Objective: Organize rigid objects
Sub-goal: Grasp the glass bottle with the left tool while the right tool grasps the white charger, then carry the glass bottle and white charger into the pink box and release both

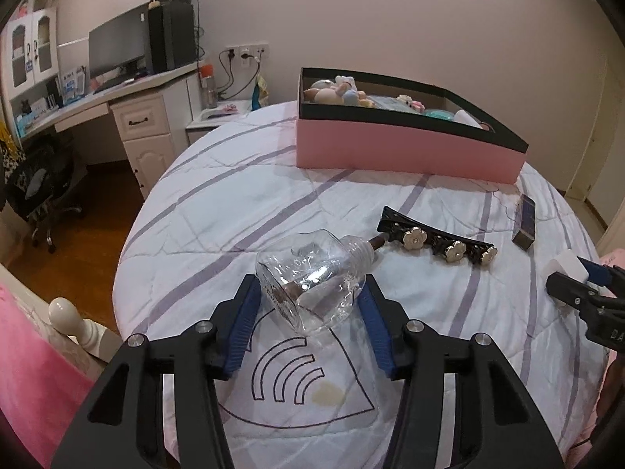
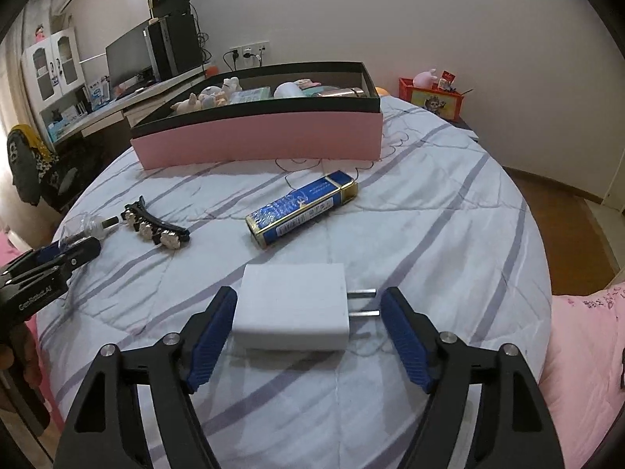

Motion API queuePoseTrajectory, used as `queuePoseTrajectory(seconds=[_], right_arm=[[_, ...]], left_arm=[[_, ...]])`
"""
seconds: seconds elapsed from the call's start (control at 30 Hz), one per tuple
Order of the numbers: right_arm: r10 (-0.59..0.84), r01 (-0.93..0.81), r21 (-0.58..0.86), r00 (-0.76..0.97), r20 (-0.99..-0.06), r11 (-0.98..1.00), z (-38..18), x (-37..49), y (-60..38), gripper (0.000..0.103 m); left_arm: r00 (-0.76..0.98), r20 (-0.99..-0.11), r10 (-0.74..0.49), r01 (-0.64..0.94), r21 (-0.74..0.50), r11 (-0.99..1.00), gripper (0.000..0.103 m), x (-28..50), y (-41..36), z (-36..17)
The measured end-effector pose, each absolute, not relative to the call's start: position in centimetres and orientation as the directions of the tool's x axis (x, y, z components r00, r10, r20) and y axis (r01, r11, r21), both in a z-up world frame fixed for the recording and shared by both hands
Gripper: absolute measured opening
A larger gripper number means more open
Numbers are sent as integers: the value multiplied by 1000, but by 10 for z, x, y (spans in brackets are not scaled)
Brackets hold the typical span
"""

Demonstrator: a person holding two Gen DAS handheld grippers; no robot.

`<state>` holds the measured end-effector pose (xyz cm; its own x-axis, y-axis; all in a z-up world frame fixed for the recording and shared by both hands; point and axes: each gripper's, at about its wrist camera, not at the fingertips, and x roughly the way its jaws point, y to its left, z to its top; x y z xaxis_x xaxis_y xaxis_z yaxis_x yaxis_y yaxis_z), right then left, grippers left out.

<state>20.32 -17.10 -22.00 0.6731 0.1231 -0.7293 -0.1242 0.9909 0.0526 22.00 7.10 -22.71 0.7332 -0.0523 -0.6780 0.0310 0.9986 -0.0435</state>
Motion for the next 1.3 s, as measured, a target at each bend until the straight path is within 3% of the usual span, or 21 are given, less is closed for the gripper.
queuePoseTrajectory(seconds=[0.1,0.13,0.5,0.8,1.0,1.3], right_arm=[[117,-126,42,680,-723,991,-221,204,-171,75],[110,-129,29,685,-720,991,-220,205,-171,67],[125,-132,42,719,-684,990,-202,198,-177,67],[156,-169,37,777,-610,985,-156,215,-174,67],[176,-205,13,804,-567,979,-122,261,-167,67],[181,-219,15,763,-621,976,-119,374,-163,67]], left_arm=[[738,-673,-55,34,-45,998,52,220,69,-225],[741,-669,-53,32,-44,999,52,219,69,-225],[774,-626,-99,94,-41,995,52,208,52,-195],[807,-567,-167,176,-39,984,52,224,25,-155],[823,-533,-197,223,-16,975,52,268,5,-123],[795,-579,-179,228,12,974,52,371,-10,-121]])
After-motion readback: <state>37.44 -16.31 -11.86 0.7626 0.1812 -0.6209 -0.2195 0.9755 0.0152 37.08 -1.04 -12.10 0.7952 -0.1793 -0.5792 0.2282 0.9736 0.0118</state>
